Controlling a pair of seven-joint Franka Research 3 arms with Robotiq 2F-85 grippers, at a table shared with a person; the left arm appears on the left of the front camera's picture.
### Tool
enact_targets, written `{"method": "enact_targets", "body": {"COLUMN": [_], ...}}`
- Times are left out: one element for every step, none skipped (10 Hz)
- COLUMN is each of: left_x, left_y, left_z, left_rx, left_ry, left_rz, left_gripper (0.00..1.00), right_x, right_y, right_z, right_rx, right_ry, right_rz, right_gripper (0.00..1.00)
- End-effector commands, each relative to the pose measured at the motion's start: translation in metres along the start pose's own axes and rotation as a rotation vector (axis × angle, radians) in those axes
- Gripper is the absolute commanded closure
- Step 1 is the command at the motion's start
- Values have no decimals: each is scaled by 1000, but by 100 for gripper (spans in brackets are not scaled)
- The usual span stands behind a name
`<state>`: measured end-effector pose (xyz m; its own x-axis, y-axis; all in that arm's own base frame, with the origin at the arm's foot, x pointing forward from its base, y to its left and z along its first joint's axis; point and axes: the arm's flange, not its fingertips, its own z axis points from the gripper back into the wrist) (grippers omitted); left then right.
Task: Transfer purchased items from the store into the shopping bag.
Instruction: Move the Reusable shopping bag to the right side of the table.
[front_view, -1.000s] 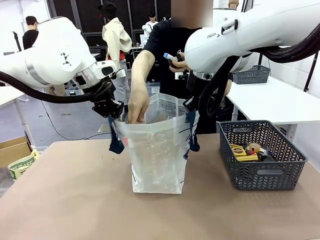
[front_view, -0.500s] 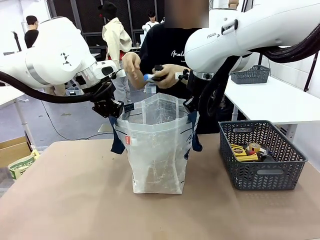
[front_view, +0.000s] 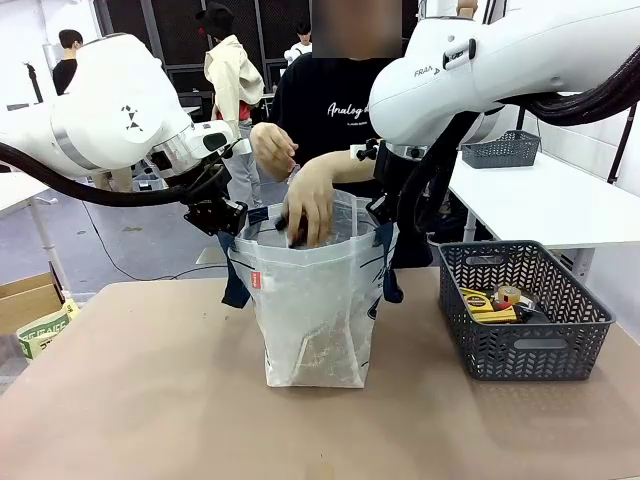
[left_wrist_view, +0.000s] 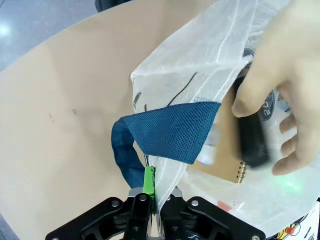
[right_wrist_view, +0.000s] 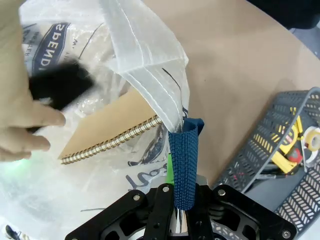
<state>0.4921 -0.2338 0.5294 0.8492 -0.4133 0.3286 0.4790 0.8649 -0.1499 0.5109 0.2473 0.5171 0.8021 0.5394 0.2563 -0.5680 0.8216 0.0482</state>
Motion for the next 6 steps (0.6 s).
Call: {"method": "enact_targets", "body": {"left_x": [0,0,0,0,0,0], "left_y": [0,0,0,0,0,0], "left_z": [0,0,0,0,0,0], "left_rx": [4,4,4,4,4,4], "left_ry": [0,0,0,0,0,0], "left_rz": [-5,-5,-5,-5,-5,-5], "left_gripper": [100,100,100,100,100,100], "right_x": [0,0,0,0,0,0], "right_y": [0,0,0,0,0,0], "right_z": [0,0,0,0,0,0], "right_rx": [-1,-1,-1,-1,-1,-1], "right_ry": [-3,-3,-3,-3,-3,-3], "right_rz": [0,0,0,0,0,0], "right_gripper": [100,100,100,100,100,100]}}
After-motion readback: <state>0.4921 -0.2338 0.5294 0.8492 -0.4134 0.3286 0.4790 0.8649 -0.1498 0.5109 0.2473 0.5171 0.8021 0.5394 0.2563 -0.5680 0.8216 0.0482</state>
